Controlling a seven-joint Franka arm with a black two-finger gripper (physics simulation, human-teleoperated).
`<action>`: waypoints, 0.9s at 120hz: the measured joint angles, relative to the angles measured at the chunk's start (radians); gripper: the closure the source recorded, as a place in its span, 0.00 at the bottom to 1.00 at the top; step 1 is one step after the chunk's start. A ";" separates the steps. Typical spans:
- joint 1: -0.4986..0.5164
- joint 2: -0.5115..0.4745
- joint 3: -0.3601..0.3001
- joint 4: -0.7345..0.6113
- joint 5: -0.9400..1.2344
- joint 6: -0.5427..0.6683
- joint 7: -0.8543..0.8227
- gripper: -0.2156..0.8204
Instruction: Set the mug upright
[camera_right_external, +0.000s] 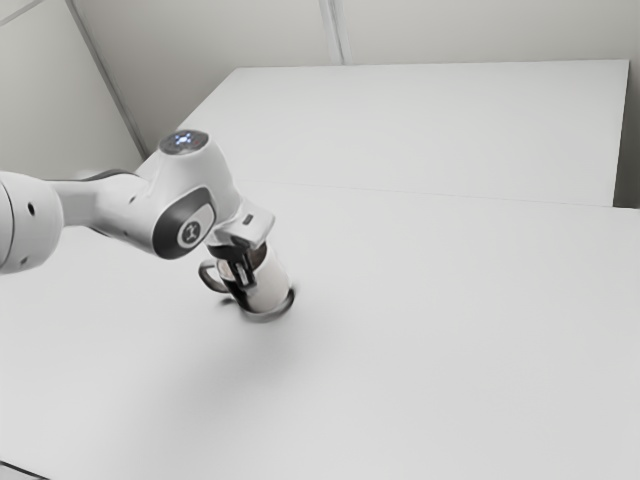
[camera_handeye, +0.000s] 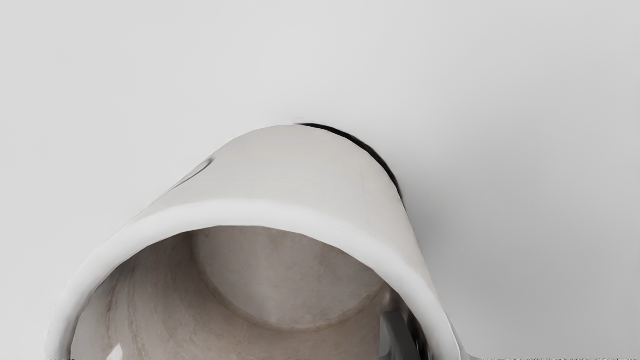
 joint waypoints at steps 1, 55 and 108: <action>-0.001 0.000 0.000 0.000 0.000 -0.001 -0.001 0.95; -0.002 -0.034 -0.005 0.088 -0.049 -0.145 -0.019 0.31; -0.270 0.063 0.304 0.652 -0.062 -0.538 -0.360 0.22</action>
